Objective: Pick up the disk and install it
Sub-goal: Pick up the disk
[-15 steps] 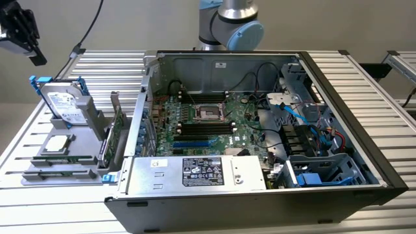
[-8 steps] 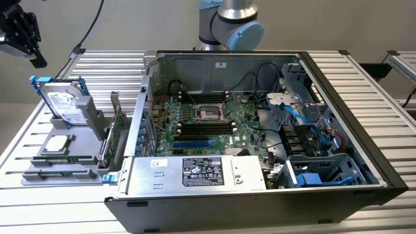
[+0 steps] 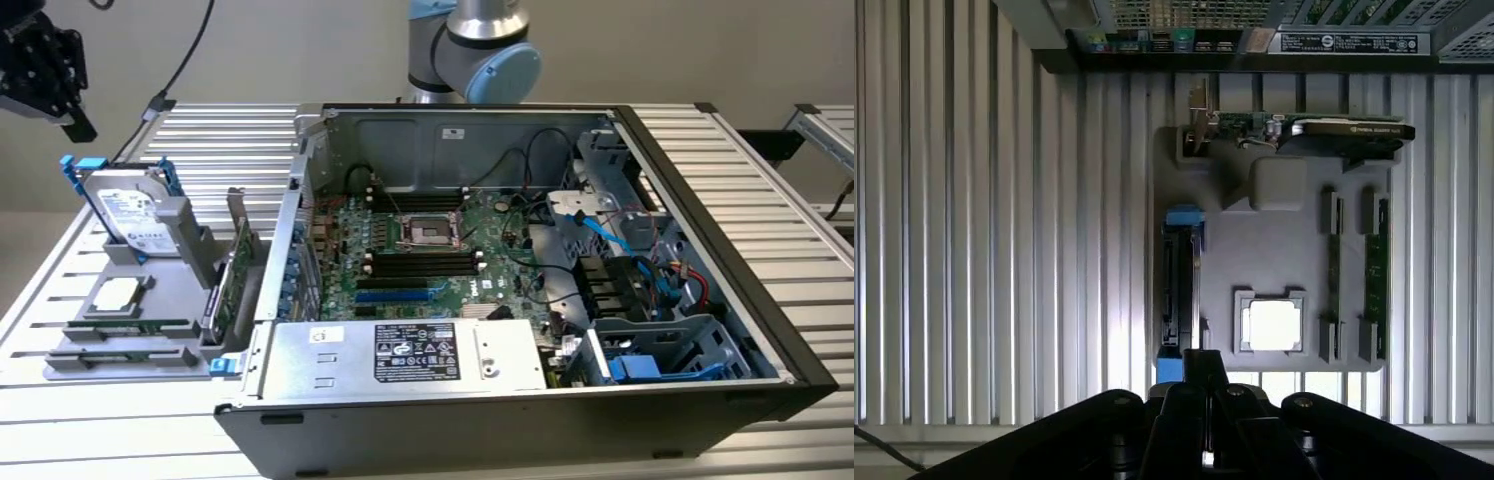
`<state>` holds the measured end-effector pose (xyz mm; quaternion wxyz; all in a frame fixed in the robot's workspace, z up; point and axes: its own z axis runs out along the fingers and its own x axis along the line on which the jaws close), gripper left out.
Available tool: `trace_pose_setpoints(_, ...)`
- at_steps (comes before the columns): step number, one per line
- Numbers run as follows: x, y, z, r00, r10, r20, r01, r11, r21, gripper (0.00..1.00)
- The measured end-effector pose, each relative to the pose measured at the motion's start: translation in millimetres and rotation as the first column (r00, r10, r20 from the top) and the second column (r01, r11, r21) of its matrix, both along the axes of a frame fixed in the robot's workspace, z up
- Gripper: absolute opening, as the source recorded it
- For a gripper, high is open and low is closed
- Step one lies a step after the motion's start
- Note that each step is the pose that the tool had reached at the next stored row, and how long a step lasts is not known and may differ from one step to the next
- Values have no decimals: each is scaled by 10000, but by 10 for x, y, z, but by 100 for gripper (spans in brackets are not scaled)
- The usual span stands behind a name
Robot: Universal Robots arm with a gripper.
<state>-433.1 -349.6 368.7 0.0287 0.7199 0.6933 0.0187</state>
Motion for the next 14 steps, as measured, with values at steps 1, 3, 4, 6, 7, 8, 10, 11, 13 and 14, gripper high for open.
trace_pose_setpoints(1,-3,0,0,10000,-87,-5,87,10000,1,11)
trace_pose_setpoints(3,-11,0,-1,9998,-200,-24,200,9998,17,11)
trace_pose_setpoints(4,-17,0,-1,9997,-245,-38,245,9997,29,11)
trace_pose_setpoints(6,-30,0,-1,9995,-322,-71,322,9995,71,11)
trace_pose_setpoints(7,-37,0,-1,9993,-357,-85,358,9993,98,11)
trace_pose_setpoints(8,-44,0,-1,9992,-392,-98,393,9992,123,11)
trace_pose_setpoints(10,-55,2,-1,9989,-455,-112,457,9988,158,11)
trace_pose_setpoints(11,-59,2,-1,9988,-481,-115,483,9987,172,11)
trace_pose_setpoints(13,-60,3,-1,9986,-507,-116,509,9985,177,11)
trace_pose_setpoints(14,-60,3,-1,9986,-508,-116,510,9985,178,11)
